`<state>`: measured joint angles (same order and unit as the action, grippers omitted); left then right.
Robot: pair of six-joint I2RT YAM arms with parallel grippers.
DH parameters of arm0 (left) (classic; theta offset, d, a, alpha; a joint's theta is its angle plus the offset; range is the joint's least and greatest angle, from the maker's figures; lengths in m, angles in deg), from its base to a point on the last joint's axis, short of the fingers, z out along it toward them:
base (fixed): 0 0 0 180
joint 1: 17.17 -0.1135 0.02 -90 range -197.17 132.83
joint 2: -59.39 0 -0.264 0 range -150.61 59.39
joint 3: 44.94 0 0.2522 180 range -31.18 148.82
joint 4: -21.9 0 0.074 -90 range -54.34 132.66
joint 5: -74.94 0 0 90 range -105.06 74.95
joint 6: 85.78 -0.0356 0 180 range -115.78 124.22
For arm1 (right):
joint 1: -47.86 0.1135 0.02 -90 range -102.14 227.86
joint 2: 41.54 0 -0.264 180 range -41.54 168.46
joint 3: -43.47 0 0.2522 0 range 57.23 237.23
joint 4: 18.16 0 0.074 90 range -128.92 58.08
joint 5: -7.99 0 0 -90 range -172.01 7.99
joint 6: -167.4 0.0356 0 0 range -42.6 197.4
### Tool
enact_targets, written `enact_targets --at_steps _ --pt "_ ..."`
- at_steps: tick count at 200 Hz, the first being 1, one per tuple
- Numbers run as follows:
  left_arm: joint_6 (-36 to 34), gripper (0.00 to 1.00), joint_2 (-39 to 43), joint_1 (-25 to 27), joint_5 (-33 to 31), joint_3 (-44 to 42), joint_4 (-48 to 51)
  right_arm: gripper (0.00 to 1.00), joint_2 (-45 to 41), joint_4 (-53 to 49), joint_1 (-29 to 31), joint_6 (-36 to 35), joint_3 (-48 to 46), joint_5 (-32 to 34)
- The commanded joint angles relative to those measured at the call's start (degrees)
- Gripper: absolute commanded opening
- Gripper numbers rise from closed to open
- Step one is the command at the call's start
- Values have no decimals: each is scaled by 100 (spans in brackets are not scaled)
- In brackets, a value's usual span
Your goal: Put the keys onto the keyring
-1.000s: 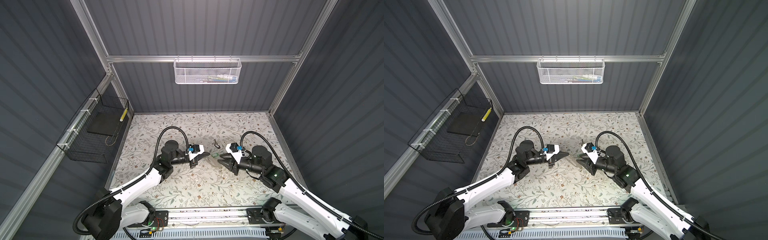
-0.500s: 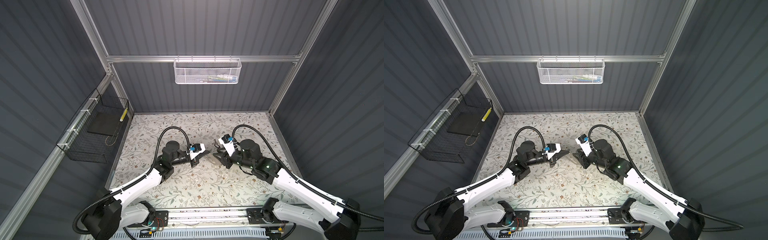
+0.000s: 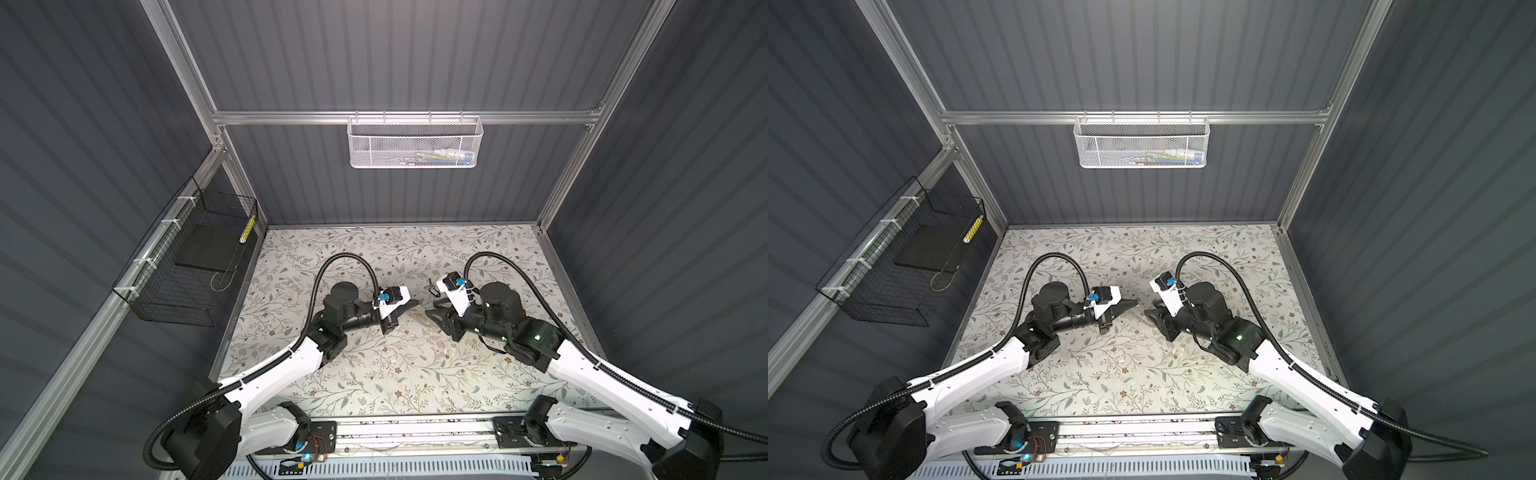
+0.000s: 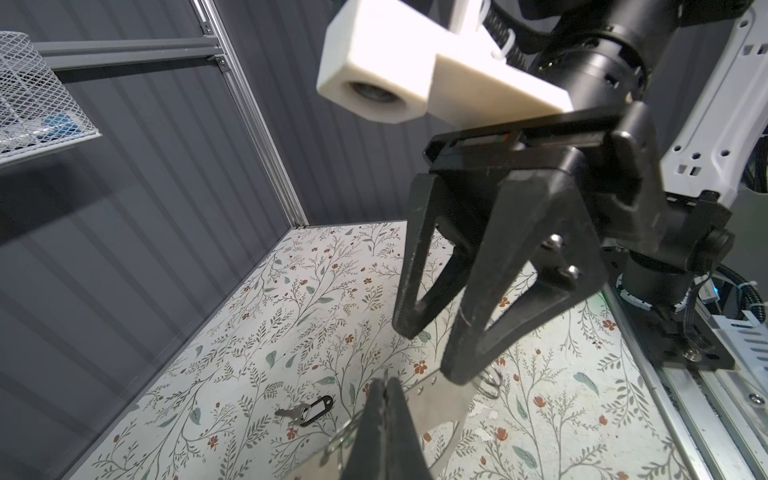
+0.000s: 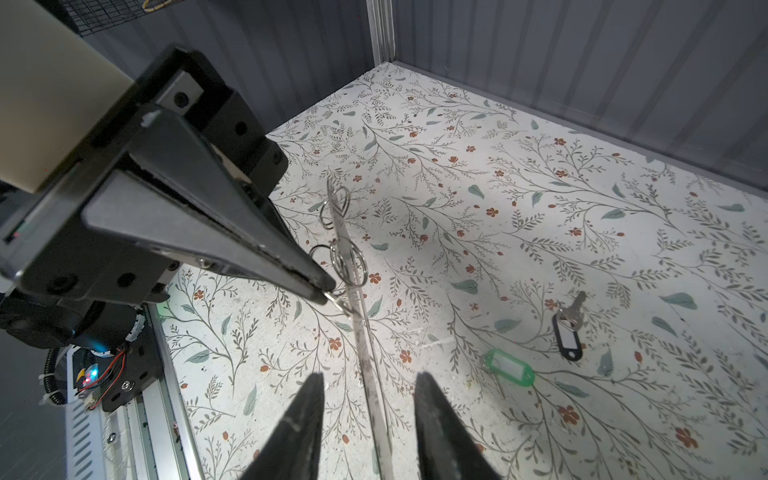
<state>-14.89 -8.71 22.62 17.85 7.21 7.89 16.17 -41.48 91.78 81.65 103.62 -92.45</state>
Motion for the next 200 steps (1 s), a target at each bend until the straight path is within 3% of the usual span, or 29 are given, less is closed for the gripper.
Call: enact_targets --at_steps 1,39,153,200 --pt "-67 0 121 46 -19 164 -10 38 130 -93 37 9 -32 42" --pt "-70 0 147 64 -20 204 -1 34 265 -74 52 58 -50 168" --pt "-150 0 144 72 -196 285 120 0 258 -242 237 -217 69 246" --pt "-387 0 122 105 -310 388 443 0 214 -264 357 -354 99 411"
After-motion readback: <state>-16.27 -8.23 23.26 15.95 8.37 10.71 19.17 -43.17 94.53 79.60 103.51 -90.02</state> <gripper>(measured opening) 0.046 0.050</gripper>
